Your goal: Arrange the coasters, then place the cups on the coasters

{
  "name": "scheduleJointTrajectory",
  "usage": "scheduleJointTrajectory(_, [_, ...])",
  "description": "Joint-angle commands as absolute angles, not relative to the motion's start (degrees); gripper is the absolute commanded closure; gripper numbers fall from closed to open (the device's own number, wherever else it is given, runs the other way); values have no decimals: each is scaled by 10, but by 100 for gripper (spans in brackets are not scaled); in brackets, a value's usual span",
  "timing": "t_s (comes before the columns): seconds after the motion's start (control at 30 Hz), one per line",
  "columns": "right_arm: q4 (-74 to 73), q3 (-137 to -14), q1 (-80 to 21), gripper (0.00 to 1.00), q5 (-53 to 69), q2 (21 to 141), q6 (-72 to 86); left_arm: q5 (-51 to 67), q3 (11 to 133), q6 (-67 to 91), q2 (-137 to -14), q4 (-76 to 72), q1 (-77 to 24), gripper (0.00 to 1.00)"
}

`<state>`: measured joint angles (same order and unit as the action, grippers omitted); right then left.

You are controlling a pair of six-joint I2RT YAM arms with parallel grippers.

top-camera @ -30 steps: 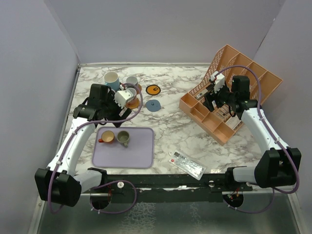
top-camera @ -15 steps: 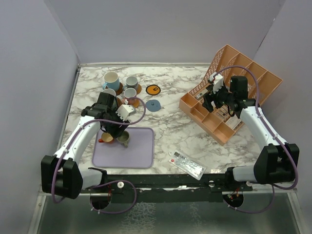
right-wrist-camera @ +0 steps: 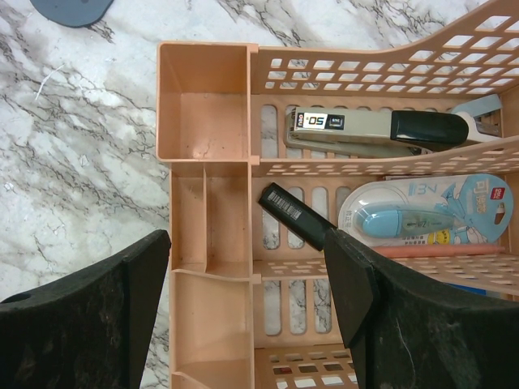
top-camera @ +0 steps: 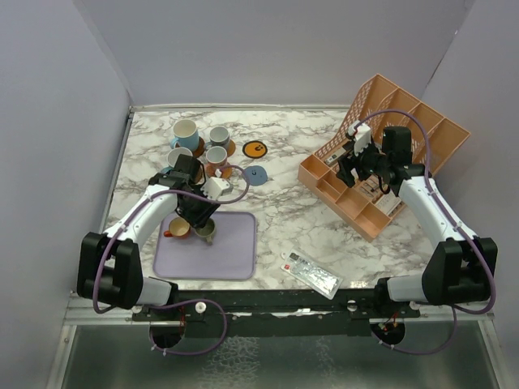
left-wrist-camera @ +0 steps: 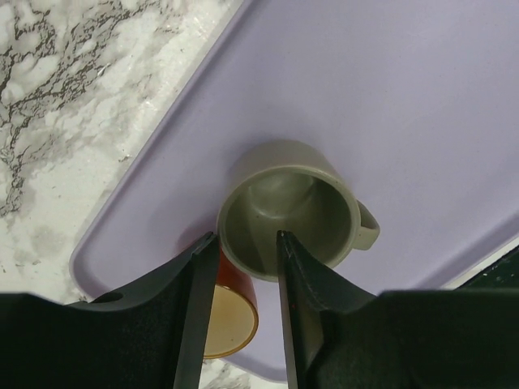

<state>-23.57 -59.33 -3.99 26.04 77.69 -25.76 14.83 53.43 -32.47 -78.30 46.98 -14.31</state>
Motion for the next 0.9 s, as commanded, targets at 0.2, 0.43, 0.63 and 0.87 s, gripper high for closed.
scheduleJointTrajectory(0.2, [-242, -595, -36, 22, 251, 779, -260, 161, 529, -332, -825, 451, -203, 71])
scheduleJointTrajectory(0.43, [-242, -594, -36, 22, 248, 779, -261, 151, 554, -330, -845, 445, -277, 74])
scheduleJointTrajectory(0.63, [-239, -593, -36, 22, 245, 780, -263, 143, 564, -318, -833, 445, -295, 74])
scheduleJointTrajectory(0.87, [-240, -594, -36, 22, 242, 785, -264, 127, 542, -321, -768, 445, -300, 62])
